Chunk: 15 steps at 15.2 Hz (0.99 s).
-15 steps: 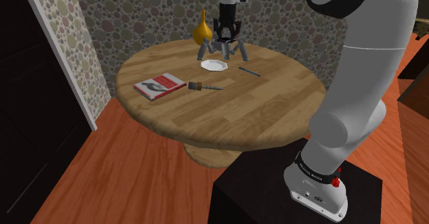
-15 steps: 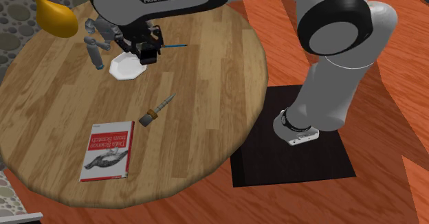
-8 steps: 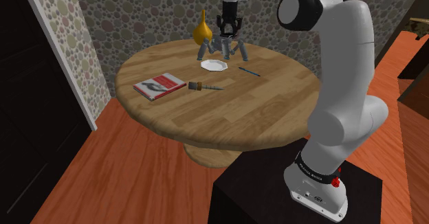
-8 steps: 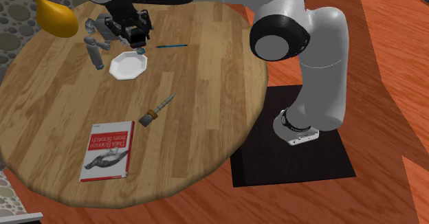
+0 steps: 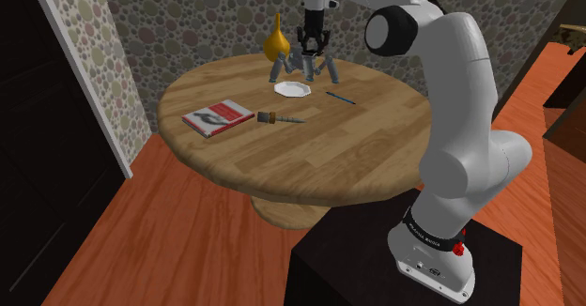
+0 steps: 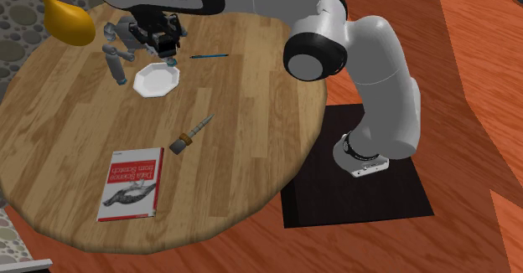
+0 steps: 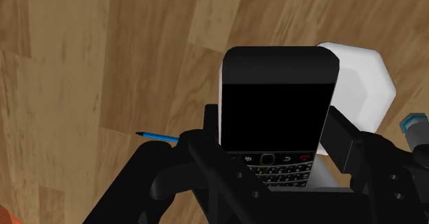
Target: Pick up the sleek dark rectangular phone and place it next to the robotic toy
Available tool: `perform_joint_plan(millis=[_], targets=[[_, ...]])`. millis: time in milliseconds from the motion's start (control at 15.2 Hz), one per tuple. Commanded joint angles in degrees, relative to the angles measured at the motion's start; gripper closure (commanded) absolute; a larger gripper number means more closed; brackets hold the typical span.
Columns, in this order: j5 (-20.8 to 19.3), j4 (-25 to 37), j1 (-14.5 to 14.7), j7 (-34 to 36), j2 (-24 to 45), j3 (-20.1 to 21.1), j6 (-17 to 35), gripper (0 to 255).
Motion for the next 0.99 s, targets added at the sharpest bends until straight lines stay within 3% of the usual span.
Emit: perform_joint_plan(millis=[0,924], targets=[[0.0,-3.1,-0.08,0.03,-0.93,0.01,2.23,255],[-0.09,-17.31,-0.17,0.63,-2.96,0.04,14.41,255]])
